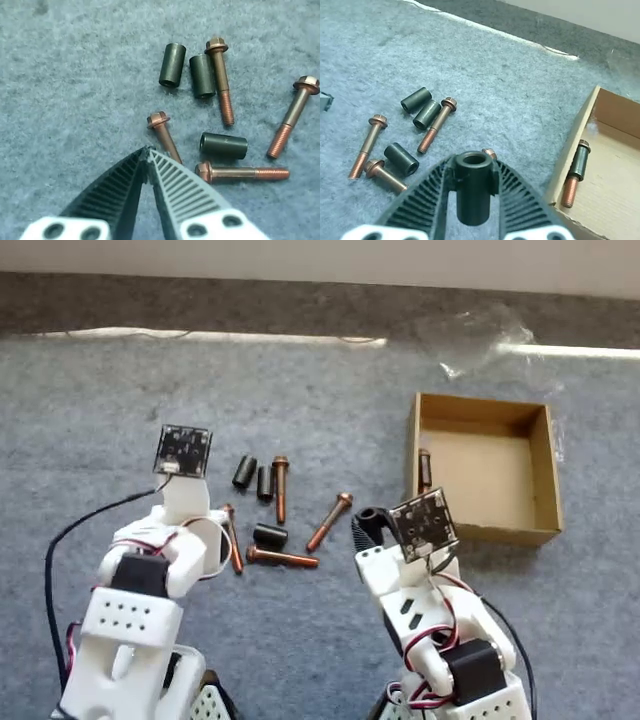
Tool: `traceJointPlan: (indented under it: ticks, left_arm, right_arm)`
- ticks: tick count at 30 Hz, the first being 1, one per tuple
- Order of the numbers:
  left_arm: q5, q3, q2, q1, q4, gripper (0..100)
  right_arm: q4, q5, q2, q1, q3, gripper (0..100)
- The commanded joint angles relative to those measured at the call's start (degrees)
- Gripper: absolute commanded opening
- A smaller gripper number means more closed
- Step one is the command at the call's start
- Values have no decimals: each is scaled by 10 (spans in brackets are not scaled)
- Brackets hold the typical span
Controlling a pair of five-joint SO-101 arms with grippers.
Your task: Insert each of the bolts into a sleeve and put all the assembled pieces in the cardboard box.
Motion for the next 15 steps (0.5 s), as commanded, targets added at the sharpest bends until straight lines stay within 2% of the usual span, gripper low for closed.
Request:
traceJointPlan:
  ticks: [1,11,15]
  left_arm:
    - [37,-53,82,12,-21,5]
    - [116,-140,280,13,-18,5]
    - [209,-174,332,13,-17,5]
  right_arm:
    - [-34,7,-41,-7,20,7]
    - [-34,7,-60,-7,48,7]
    - [-34,7,-60,-7,48,7]
